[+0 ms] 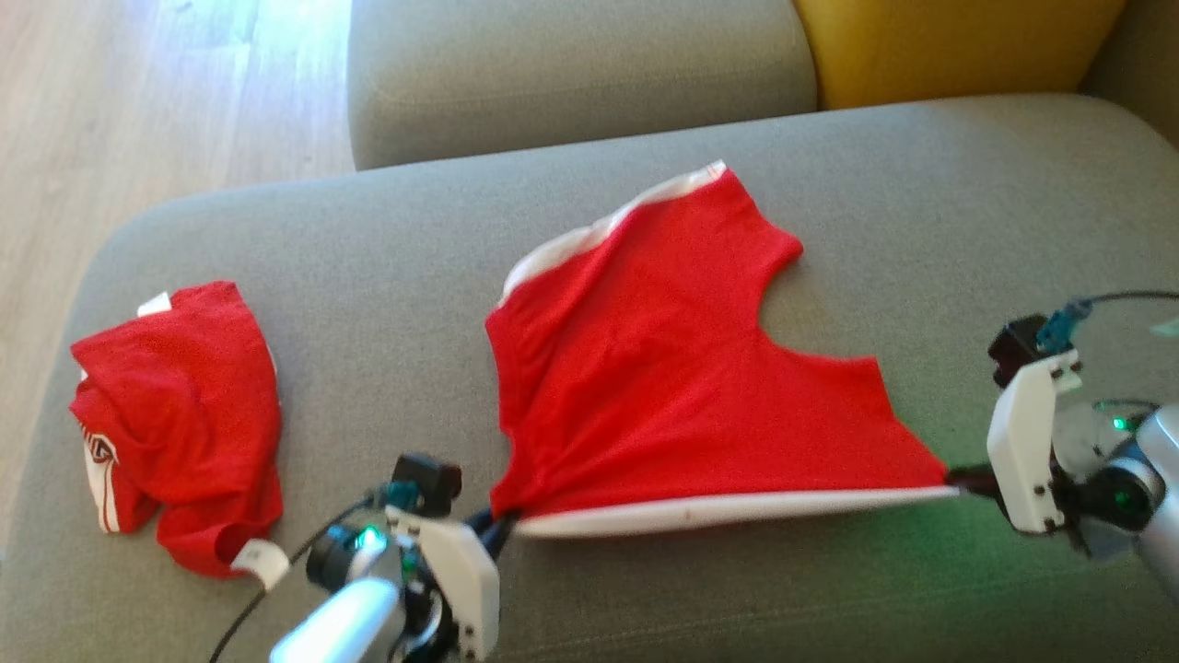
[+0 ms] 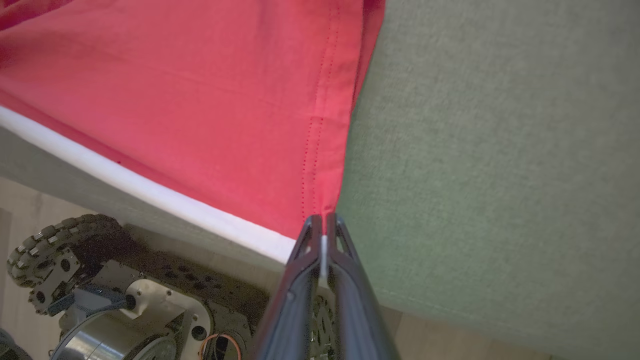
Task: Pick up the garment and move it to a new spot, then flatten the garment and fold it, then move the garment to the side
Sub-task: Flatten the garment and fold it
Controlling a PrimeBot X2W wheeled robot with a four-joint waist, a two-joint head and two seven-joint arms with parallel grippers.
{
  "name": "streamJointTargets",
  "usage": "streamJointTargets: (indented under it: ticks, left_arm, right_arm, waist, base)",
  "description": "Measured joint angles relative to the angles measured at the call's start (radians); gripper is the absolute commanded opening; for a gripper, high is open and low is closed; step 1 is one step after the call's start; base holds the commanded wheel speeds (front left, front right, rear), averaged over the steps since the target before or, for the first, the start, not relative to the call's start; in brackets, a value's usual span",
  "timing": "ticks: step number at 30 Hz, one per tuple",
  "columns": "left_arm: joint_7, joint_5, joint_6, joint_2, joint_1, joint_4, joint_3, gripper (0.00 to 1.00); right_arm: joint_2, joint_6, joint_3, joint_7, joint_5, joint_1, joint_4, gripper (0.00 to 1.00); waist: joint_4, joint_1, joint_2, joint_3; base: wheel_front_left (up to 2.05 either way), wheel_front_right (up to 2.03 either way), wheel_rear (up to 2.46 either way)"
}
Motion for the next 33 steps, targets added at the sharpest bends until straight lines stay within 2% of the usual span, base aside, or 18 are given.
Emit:
streamJointTargets:
  ticks: [8, 13, 19, 25, 33]
  left_arm:
    - [0.082, -0.053, 0.005, 0.085, 0.135, -0.195, -0.020, 0.00]
    - [0.113, -0.071, 0.051, 0.133, 0.205, -0.331, -0.023, 0.00]
    - [0.156, -0.087, 0.093, 0.176, 0.240, -0.449, -0.022, 0.00]
    - [0.219, -0.142, 0.124, 0.191, 0.239, -0.560, 0.010, 0.00]
    - [0.347, -0.238, 0.151, 0.205, 0.171, -0.666, 0.067, 0.00]
  right_arm:
    - [-0.047, 0.000, -0.062, 0.128, 0.043, 0.137, -0.114, 0.00]
    - [-0.065, -0.001, -0.128, 0.185, 0.044, 0.201, -0.192, 0.00]
    - [-0.065, -0.002, -0.203, 0.195, 0.003, 0.243, -0.255, 0.00]
    - [-0.044, -0.004, -0.303, 0.205, -0.067, 0.241, -0.305, 0.00]
    - [0.035, -0.004, -0.408, 0.201, -0.143, 0.143, -0.317, 0.00]
  waist:
    - [0.008, 0.0000, 0.0000, -0.034]
    - [0.007, 0.0000, 0.0000, -0.043]
    - [0.010, 0.0001, 0.0000, -0.036]
    - [0.024, 0.0001, 0.0000, -0.013]
    - [0.056, 0.0001, 0.0000, 0.031]
  base:
    - [0.00, 0.00, 0.00]
    - [0.00, 0.00, 0.00]
    - [0.00, 0.00, 0.00]
    - [0.00, 0.00, 0.00]
    - [0.00, 0.00, 0.00]
